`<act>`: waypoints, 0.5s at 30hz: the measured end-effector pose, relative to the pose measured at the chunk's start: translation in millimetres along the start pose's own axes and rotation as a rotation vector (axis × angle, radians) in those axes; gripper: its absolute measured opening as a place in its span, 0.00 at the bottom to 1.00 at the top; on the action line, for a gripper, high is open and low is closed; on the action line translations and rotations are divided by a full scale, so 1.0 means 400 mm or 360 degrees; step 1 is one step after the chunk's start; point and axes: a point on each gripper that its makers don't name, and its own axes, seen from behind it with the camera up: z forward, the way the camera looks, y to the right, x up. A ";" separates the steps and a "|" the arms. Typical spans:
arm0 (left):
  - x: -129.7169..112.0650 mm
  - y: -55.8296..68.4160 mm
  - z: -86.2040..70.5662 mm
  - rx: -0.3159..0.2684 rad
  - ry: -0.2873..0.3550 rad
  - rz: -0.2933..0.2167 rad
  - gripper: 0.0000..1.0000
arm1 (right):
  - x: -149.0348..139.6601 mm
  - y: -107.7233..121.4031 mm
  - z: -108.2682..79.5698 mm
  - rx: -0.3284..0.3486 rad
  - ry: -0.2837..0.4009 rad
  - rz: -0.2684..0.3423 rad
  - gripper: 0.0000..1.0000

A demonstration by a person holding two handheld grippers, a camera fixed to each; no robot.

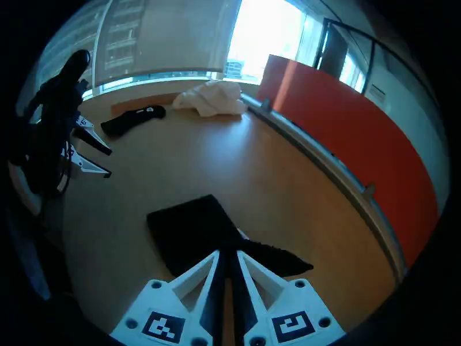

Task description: Fold towel

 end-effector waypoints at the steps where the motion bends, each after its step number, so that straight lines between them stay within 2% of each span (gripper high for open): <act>1: 0.001 -0.002 -0.003 0.0001 0.0003 -0.0007 0.91 | 0.009 -0.007 0.009 0.0012 0.0002 -0.0010 0.06; 6: 0.004 -0.015 -0.016 0.0010 0.0016 -0.0047 0.91 | 0.050 -0.049 0.061 0.0081 0.0010 -0.0049 0.06; 15: -0.004 -0.025 -0.039 -0.0002 0.0028 -0.0083 0.91 | 0.086 -0.170 0.175 0.0248 -0.0013 -0.0056 0.06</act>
